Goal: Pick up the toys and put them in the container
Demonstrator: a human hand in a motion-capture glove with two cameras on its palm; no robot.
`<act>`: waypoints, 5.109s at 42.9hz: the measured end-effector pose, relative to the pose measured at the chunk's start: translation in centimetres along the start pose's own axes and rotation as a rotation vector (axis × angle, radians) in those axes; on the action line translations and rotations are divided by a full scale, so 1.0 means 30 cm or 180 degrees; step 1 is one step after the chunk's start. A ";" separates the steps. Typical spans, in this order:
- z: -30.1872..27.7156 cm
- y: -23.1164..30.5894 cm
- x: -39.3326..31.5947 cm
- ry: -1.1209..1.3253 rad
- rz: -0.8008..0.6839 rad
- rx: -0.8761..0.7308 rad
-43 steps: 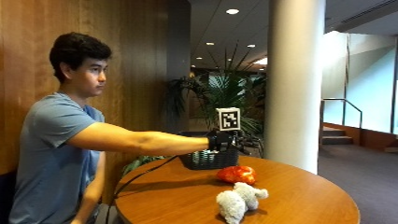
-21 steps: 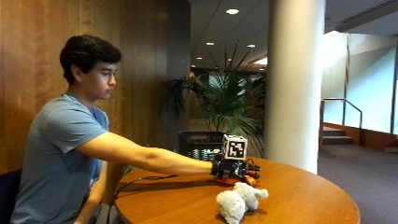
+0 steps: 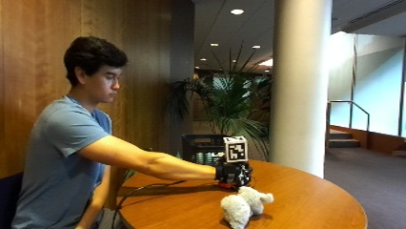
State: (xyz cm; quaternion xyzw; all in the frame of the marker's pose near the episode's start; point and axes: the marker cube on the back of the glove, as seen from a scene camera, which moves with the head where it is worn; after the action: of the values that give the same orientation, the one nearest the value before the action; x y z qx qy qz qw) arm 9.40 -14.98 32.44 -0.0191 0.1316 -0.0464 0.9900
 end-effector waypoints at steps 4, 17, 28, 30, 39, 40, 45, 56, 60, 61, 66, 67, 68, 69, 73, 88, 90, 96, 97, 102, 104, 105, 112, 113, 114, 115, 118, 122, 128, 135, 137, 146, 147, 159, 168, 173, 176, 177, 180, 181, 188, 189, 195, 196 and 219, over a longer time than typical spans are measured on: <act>-0.014 0.021 0.019 0.0307 0.0191 -0.0298; -0.236 0.056 0.022 0.0346 0.0426 -0.0633; -0.670 0.040 -0.019 0.0075 0.0136 -0.0170; -0.744 0.033 -0.049 -0.0101 0.0221 -0.0058; -0.983 0.055 -0.166 -0.0081 -0.0004 0.0235; -1.009 0.055 -0.195 -0.0115 0.0021 0.0264; -1.120 0.060 -0.380 -0.0341 0.0041 0.0392; -1.146 0.152 -0.529 -0.0817 -0.0570 0.0690; -1.103 0.162 -0.649 -0.0757 -0.0465 0.0600; -1.085 0.163 -0.672 -0.0686 -0.0442 0.0565; -1.027 0.181 -0.757 -0.0629 -0.0540 0.0443; -1.018 0.185 -0.769 -0.0641 -0.0569 0.0414; -1.009 0.189 -0.780 -0.0651 -0.0593 0.0381; -1.000 0.192 -0.789 -0.0668 -0.0616 0.0342; -0.971 0.205 -0.811 -0.0770 -0.0683 0.0129; -0.943 0.201 -0.741 -0.0657 -0.1034 0.0033; -0.946 0.199 -0.718 -0.0581 -0.1035 0.0035; -0.964 0.194 -0.656 -0.0385 -0.0814 -0.0101; -0.966 0.190 -0.640 -0.0344 -0.0753 -0.0104; -0.979 0.164 -0.516 -0.0117 -0.0674 -0.0086; -0.982 0.155 -0.457 0.0006 -0.0701 -0.0111; -0.985 0.149 -0.440 0.0035 -0.0680 -0.0125; -1.007 0.085 -0.426 0.0127 -0.0430 -0.0084; -1.001 0.080 -0.382 0.0156 -0.0337 -0.0078; -0.995 0.075 -0.338 0.0181 -0.0249 -0.0075; -0.990 0.072 -0.298 0.0185 -0.0194 -0.0073; -0.969 0.076 -0.167 0.0081 -0.0258 -0.0060; -0.934 0.073 0.008 0.0066 -0.0013 -0.0083; -0.871 0.076 0.247 0.0013 0.0441 -0.0149; -0.769 0.121 0.458 -0.0009 0.0163 -0.0275; -0.739 0.126 0.499 -0.0076 0.0308 -0.0329; -0.548 0.156 0.702 -0.0064 0.1081 -0.0590; -0.525 0.162 0.719 -0.0051 0.1085 -0.0613; -0.267 0.224 0.849 0.0203 0.0896 -0.0913; -0.114 0.233 0.847 -0.0105 0.0851 -0.0969; -0.052 0.238 0.852 -0.0113 0.0829 -0.1035; -0.031 0.235 0.851 -0.0153 0.0803 -0.0967; -0.026 0.233 0.851 -0.0154 0.0793 -0.0942; -0.019 0.226 0.854 -0.0084 0.0756 -0.0854; -0.018 0.222 0.854 -0.0043 0.0732 -0.0806; -0.014 0.206 0.838 0.0144 0.0430 -0.0528; -0.014 0.206 0.835 0.0129 0.0407 -0.0513; -0.022 0.205 0.810 -0.0109 0.0533 -0.0455; -0.024 0.208 0.809 -0.0153 0.0561 -0.0460; -0.312 0.198 0.656 -0.0374 0.0981 -0.0790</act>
State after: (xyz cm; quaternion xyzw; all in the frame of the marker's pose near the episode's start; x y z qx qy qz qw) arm 26.37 -11.21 18.02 -0.1233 0.0798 0.1234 0.9814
